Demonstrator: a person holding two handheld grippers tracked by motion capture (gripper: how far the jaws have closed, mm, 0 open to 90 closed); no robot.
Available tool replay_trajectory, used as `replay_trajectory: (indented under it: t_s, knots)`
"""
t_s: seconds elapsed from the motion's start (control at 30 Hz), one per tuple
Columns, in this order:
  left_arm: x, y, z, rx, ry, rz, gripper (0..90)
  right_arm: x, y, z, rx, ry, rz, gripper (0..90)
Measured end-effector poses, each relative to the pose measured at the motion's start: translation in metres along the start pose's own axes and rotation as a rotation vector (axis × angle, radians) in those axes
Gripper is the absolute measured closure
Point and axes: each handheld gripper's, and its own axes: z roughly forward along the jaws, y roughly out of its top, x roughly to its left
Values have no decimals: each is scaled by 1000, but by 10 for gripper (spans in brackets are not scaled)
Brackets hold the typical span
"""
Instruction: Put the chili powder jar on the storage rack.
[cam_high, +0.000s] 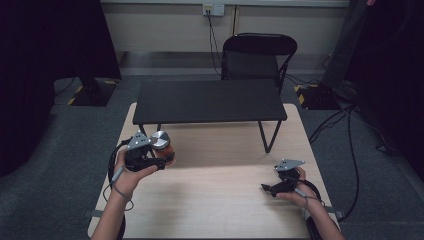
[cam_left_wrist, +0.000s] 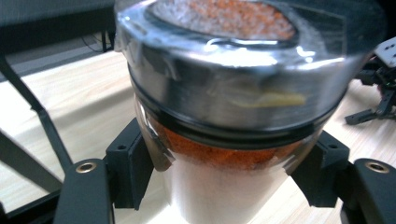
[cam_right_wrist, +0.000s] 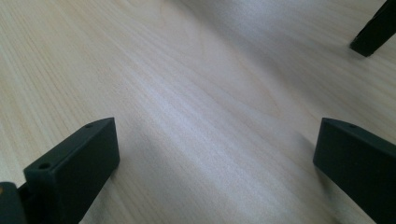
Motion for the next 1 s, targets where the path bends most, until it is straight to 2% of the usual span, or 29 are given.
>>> replay_trajectory:
  t_s: [0.3, 0.4, 0.8, 1.0]
  knots:
    - [-4, 23, 1, 1, -24, 20, 310, 0, 1, 0, 2, 0, -1, 0]
    - [-4, 31, 2, 7, -34, 37, 310, 0, 1, 0, 2, 0, -1, 0]
    - [-3, 57, 9, 0, -66, 42, 310, 0, 1, 0, 4, 1, -1, 0]
    - [-2, 70, 12, 0, -65, 37, 310, 0, 1, 0, 4, 1, -1, 0]
